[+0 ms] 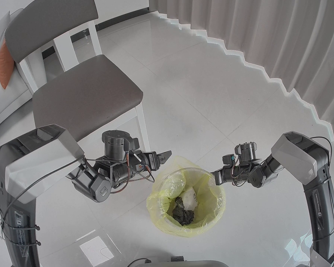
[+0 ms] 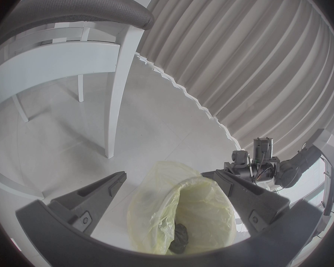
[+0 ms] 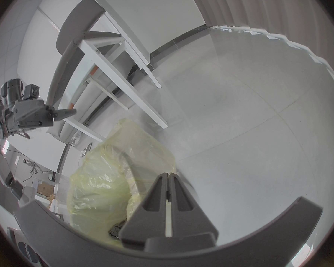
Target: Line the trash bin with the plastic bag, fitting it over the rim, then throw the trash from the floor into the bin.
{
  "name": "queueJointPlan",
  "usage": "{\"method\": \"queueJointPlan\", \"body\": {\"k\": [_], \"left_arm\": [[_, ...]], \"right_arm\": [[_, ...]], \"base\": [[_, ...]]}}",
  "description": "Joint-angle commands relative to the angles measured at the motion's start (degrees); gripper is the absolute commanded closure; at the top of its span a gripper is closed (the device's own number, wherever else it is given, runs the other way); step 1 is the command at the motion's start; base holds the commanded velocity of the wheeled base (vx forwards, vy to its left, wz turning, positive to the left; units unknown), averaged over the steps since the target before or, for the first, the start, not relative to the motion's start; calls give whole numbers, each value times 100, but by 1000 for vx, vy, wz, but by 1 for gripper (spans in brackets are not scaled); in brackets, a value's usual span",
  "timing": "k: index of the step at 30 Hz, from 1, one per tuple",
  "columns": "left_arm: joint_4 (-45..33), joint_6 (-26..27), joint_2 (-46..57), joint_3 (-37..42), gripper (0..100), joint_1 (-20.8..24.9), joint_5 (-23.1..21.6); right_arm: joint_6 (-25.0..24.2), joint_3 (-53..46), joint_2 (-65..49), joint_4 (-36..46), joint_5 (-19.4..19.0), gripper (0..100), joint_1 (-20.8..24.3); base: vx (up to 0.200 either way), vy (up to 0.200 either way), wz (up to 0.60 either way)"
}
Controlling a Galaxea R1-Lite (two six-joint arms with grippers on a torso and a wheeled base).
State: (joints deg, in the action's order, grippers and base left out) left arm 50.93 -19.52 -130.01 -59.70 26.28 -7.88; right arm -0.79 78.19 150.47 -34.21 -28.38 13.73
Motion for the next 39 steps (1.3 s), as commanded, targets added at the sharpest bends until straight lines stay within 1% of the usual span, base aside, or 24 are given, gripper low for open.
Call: {"method": "queueJointPlan", "body": {"k": [1, 4, 5, 11, 18, 24, 33, 34, 37, 38, 39], "left_arm": [[4, 1, 29, 20, 0, 8, 5], [4, 1, 29, 28, 0, 17, 5], [4, 1, 29, 28, 0, 17, 5], [22, 1, 29, 55, 0, 17, 5], [453, -8, -24, 248, 0, 8, 5], [479, -8, -15, 283, 0, -71, -4], [461, 9, 11, 644, 0, -229, -39], [453, 141, 29, 925, 0, -273, -47], [488, 502, 81, 1276, 0, -396, -74], [488, 502, 81, 1276, 0, -396, -74], [497, 633, 196, 1522, 0, -449, -83]], "right_arm": [[9, -32, 0, 2, -1, 100, -37], [27, -129, -26, -16, -1, 100, -81], [44, -146, -44, -16, -1, 0, -89], [97, -278, -167, -51, -1, 0, -221], [176, -594, -457, -69, -1, 0, -415], [404, -990, -817, -77, 17, 0, -634], [475, -1561, -1608, -77, 17, 0, -810], [466, -1746, -1881, -95, 34, 0, -828], [466, -2080, -2320, -104, 192, 0, -845], [466, -2080, -2320, -104, 192, 0, -845], [475, -2361, -2654, -130, 289, 0, -845]], "base": [[0, 0, 0], [0, 0, 0], [0, 0, 0], [0, 0, 0], [0, 0, 0], [0, 0, 0], [0, 0, 0], [0, 0, 0], [0, 0, 0], [0, 0, 0], [0, 0, 0]]}}
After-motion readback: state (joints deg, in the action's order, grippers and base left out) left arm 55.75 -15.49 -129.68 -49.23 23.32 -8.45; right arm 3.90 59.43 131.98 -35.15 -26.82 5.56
